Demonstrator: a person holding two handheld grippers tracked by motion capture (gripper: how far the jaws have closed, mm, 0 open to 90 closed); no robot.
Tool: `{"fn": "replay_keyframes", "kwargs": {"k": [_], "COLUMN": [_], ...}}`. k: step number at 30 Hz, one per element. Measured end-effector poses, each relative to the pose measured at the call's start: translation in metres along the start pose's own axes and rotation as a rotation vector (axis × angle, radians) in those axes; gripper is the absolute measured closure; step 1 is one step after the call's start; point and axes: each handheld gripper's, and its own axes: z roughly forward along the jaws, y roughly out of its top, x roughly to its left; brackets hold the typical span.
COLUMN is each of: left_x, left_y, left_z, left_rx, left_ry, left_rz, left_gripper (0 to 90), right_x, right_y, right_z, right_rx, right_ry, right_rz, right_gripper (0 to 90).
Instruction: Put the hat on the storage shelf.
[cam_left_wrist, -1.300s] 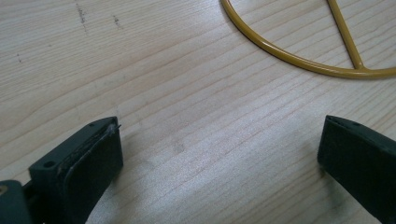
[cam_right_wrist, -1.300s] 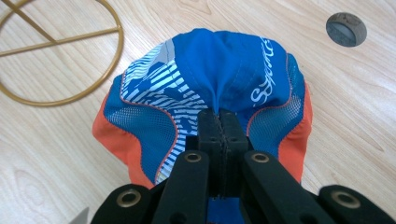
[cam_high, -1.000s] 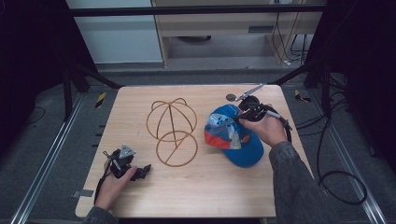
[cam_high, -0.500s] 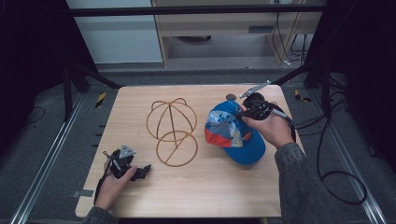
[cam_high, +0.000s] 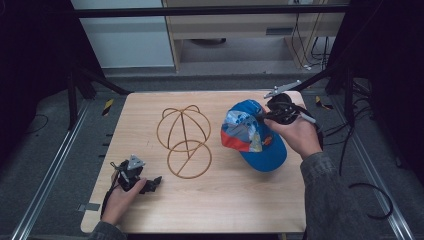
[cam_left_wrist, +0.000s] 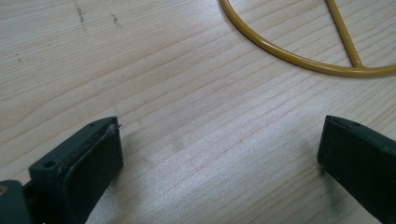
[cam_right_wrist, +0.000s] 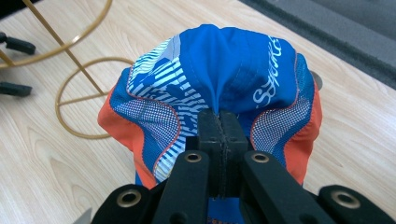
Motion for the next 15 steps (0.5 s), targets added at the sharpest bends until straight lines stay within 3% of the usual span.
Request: {"fn": "replay_keyframes", "kwargs": {"k": [15], "left_x": [0.0], "left_y": [0.0], "left_z": [0.0], "left_rx": [0.001], "left_ry": [-0.001], "left_rz": [0.004], "left_gripper": [0.0], "right_x": [0.005], "right_y": [0.013], "right_z": [-0.015], "right_rx": [-0.039], "right_ry": [-0.009], "right_rz": [-0.012], "right_gripper": [90.0]}}
